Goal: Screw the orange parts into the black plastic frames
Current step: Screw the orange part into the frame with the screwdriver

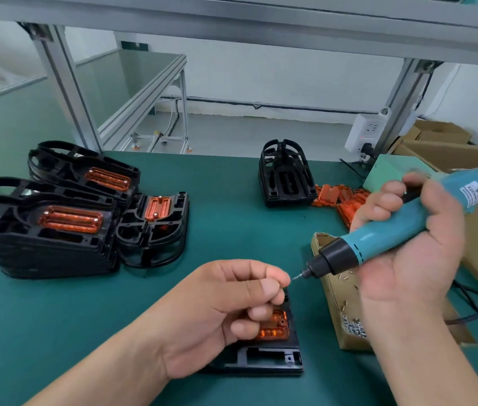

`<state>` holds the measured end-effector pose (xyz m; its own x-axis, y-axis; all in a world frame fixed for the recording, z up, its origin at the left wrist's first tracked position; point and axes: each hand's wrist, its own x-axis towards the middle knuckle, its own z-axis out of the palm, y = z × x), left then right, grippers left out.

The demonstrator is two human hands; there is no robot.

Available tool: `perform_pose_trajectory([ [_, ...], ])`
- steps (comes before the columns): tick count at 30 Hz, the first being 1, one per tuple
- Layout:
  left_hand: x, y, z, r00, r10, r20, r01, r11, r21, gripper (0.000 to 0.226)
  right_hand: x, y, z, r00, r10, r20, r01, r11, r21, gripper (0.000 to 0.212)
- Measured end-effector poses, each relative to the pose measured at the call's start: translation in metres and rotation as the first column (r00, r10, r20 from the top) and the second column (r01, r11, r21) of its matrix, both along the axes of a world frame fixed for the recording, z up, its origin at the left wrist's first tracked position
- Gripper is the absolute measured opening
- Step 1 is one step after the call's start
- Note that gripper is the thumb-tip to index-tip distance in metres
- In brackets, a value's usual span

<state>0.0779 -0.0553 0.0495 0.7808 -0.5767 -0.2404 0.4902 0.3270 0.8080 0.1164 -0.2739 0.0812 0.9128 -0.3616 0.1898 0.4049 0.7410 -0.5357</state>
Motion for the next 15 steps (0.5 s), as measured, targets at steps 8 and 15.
perform_pose_trajectory([
  [8,-0.0008,-0.0034,-0.0076,0.995,0.085,0.043,-0.088,0.994,0.072,0.018,-0.0005,0.0045,-0.0017,1.000,0.003,0.015,-0.002,1.000,-0.018,0.014],
  [15,0.0003,-0.0025,-0.0073,0.994,0.079,0.074,-0.086,0.992,0.095,0.020,-0.0024,0.0047,-0.0017,0.999,0.013,0.045,-0.011,0.999,-0.039,0.013],
])
